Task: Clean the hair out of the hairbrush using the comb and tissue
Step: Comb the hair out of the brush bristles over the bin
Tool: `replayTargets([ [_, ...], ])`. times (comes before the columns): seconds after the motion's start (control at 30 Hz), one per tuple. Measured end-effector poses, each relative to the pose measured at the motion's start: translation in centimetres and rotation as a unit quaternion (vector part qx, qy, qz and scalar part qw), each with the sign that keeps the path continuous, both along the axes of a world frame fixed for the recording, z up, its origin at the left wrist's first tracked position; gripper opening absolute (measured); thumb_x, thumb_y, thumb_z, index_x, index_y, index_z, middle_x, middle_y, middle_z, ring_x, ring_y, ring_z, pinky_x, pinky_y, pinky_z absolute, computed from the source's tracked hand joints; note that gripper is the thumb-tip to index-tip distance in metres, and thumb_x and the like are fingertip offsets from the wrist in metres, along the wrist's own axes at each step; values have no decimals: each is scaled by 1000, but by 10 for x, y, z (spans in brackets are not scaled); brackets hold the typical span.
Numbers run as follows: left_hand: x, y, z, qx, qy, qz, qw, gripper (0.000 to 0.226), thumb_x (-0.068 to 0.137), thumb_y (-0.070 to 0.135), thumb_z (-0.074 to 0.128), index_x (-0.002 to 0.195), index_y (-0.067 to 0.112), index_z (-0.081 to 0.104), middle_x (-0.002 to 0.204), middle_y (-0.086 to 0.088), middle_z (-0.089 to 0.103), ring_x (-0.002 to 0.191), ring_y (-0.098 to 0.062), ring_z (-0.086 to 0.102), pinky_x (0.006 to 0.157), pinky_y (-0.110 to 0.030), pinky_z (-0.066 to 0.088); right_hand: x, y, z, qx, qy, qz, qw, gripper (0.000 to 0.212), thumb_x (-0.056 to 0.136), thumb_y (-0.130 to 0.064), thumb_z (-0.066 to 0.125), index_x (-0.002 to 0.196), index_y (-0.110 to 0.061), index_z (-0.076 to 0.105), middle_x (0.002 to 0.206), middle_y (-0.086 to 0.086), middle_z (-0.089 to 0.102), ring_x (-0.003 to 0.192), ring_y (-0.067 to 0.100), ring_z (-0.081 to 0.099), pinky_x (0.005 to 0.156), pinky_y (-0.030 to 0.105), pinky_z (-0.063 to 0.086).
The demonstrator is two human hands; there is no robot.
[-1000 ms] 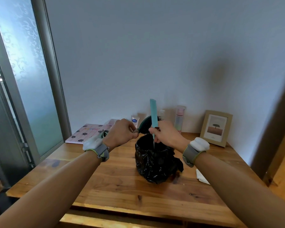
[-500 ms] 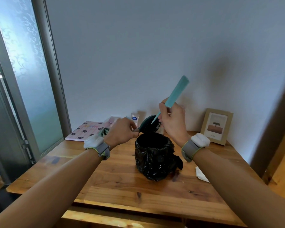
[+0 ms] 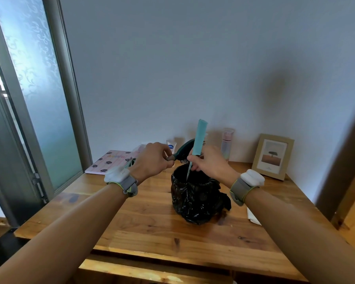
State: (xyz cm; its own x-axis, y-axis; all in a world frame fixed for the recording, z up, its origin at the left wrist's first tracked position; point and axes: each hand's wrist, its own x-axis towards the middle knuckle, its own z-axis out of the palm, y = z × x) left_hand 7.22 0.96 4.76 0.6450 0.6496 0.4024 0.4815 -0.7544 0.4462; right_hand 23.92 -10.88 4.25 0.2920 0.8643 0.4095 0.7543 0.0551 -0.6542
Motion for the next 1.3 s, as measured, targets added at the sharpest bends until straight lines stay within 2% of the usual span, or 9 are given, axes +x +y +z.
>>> replayTargets([
  [0.17, 0, 0, -3, 7, 15, 11, 1000, 20, 73, 30, 77, 92, 23, 73, 79, 5, 73, 73, -13, 66, 56, -23, 44, 9, -13, 5, -54, -10, 3, 998, 11, 96, -21, 60, 96, -11, 64, 81, 8, 72, 66, 16, 73, 67, 37, 63],
  [0.37, 1, -5, -4, 29, 26, 24, 999, 19, 72, 33, 76, 90, 28, 71, 81, 9, 72, 74, -12, 63, 50, -18, 34, 1, -24, 31, 179, 52, -57, 981, 17, 98, -24, 54, 86, -16, 62, 64, 11, 68, 58, 21, 70, 68, 48, 60],
  [0.5, 1, -5, -4, 33, 24, 16, 999, 19, 72, 32, 77, 89, 29, 71, 81, 10, 71, 74, -12, 63, 49, -19, 34, -7, -22, 39, 275, 91, -45, 956, 16, 97, -23, 56, 82, -27, 59, 65, 6, 65, 59, 20, 68, 64, 42, 61],
  [0.7, 0, -5, -4, 19, -6, 0, 1000, 16, 73, 31, 75, 88, 27, 72, 77, 10, 68, 69, -10, 61, 54, -22, 41, -5, -6, 13, 129, 6, -48, 990, 16, 96, -26, 59, 96, -13, 68, 77, 4, 73, 72, 13, 72, 76, 44, 60],
  [0.8, -2, -4, -1, -1, -13, -2, 1000, 15, 74, 29, 76, 87, 26, 72, 76, 10, 68, 68, -8, 61, 53, -21, 39, -6, -5, 7, 109, -19, -45, 993, 14, 94, -27, 61, 94, -15, 69, 74, -3, 72, 69, 7, 71, 76, 42, 59],
  [0.93, 0, -1, 0, -15, -23, -8, 1000, 17, 75, 28, 76, 90, 22, 73, 80, 6, 71, 71, -8, 63, 55, -20, 40, -5, -13, 10, 127, -46, -103, 985, 34, 96, -35, 56, 77, -8, 66, 64, 6, 67, 65, 24, 67, 70, 48, 54],
  [1.1, 7, -3, 3, -30, -36, -24, 999, 19, 75, 24, 77, 92, 17, 74, 81, 1, 74, 69, -10, 65, 56, -19, 42, -8, -25, 15, 220, 39, -95, 970, 33, 97, -29, 55, 88, 1, 64, 69, 19, 65, 65, 37, 65, 63, 56, 53],
  [1.23, 15, -8, 3, -88, -52, -49, 994, 18, 77, 15, 77, 94, 13, 70, 80, -6, 75, 54, -16, 68, 53, -30, 58, -10, -29, 12, 239, 41, -75, 967, 28, 95, -33, 55, 84, -9, 65, 65, 8, 64, 61, 29, 65, 61, 52, 54],
  [1.3, 16, -11, 1, -112, -63, -59, 990, 17, 78, 11, 76, 93, 11, 68, 79, -9, 73, 47, -18, 66, 46, -32, 57, -12, -25, 10, 216, 26, -64, 974, 19, 95, -29, 58, 82, -17, 66, 68, 1, 66, 64, 23, 66, 66, 51, 55],
])
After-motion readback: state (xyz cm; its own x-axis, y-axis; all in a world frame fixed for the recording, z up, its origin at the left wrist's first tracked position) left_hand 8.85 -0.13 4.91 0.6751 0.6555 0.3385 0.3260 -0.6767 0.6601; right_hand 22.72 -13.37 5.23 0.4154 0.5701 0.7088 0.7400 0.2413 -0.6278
